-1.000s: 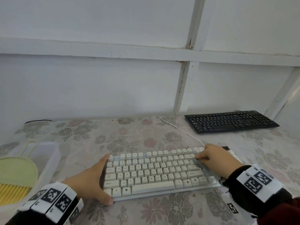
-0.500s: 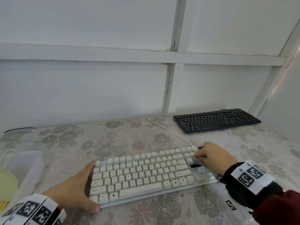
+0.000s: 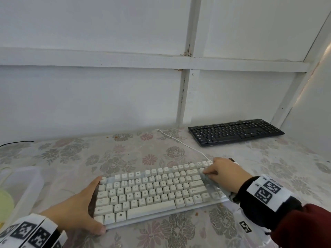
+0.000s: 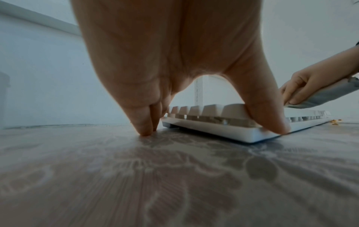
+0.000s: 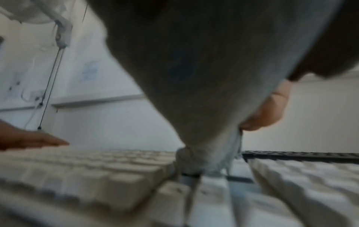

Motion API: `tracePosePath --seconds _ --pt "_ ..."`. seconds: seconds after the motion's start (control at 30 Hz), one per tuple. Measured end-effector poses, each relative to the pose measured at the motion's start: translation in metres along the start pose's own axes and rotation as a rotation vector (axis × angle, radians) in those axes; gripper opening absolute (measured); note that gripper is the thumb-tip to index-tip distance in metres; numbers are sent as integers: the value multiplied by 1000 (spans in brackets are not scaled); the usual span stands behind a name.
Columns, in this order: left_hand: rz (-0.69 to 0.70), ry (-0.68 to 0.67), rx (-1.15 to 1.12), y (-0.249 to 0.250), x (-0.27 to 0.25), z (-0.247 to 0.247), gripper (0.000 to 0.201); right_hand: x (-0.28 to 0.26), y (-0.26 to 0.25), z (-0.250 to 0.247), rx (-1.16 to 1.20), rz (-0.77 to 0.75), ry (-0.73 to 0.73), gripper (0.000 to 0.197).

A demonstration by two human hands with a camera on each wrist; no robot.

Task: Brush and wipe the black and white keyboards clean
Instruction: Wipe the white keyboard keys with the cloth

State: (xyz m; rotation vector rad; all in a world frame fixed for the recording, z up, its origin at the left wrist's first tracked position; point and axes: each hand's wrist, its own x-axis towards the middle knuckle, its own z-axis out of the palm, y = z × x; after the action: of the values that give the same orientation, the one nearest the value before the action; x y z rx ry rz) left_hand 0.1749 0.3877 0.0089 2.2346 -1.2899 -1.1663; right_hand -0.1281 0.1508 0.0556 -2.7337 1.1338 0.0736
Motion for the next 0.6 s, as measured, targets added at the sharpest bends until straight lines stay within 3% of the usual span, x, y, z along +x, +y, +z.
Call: tracePosePath --seconds 0.17,0.33,0.5,0.6 --pt "5 -3 2 -1 -1 0 149 -6 25 -7 10 125 -12 23" --pt "5 -8 5 -1 -2 -1 157 -9 44 -28 53 205 134 22" --pt "13 -1 11 1 -3 -1 162 -9 46 -4 -32 155 56 25" --pt "13 6 15 1 -4 0 162 -9 56 -1 -28 202 64 23"
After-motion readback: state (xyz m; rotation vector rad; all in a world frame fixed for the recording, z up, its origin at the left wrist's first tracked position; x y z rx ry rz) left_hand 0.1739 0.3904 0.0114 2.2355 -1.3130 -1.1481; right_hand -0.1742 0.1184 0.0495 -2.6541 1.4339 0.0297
